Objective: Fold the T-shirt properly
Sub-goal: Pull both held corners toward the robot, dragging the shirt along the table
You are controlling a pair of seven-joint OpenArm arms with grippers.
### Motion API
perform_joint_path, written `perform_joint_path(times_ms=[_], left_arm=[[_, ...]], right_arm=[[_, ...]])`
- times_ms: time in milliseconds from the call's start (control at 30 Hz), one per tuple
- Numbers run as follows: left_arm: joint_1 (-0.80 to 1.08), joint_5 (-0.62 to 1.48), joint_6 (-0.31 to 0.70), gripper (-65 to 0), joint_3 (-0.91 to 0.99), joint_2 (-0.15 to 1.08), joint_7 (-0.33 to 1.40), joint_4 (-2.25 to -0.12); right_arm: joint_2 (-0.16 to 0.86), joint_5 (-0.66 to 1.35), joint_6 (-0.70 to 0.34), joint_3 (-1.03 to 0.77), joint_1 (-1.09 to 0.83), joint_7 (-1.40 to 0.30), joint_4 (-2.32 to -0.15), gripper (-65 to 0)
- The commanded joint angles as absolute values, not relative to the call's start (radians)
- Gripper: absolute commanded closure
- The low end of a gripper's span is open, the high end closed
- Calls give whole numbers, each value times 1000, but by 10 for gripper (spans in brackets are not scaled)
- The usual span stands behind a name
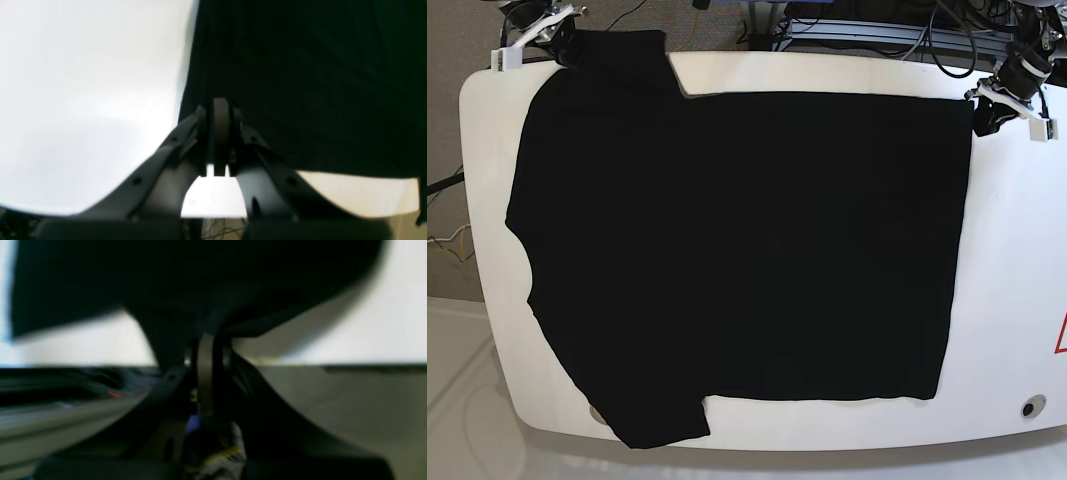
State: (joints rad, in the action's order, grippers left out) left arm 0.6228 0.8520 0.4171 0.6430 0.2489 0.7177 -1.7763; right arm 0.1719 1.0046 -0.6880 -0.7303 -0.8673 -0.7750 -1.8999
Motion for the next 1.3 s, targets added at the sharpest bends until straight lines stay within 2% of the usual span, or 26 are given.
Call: perform_joint_path(times_ms=[0,567,633,700,833,1033,1100,1267], left_arm=[[640,868,429,0,652,252,708,-1813],[552,868,466,0,607,252,723,-1769],[557,867,473,-60,602,253,729,-1760],[562,863,469,-161,619,253,755,-1754],[561,862,469,-220,620,253,757,-1750],[563,860,472,-275,630,252,727,-1745],[560,867,477,-321,642,241,702,-1735],[558,867,476,-345,655,239,696,-1727]], right_arm=[[206,1045,-698,-739,-908,-747,-1927,0],[178,911,-698,-774,-753,-803,-1965,0],[174,909,-698,-776,-749,-805,-1957,0],[169,911,-698,-779,-727,-807,-1955,0],[167,904,-698,-777,-726,-807,-1954,0],[160,887,-698,-767,-737,-802,-1950,0],[159,888,-698,-754,-752,-802,-1935,0],[168,898,-698,-739,-756,-797,-1934,0]])
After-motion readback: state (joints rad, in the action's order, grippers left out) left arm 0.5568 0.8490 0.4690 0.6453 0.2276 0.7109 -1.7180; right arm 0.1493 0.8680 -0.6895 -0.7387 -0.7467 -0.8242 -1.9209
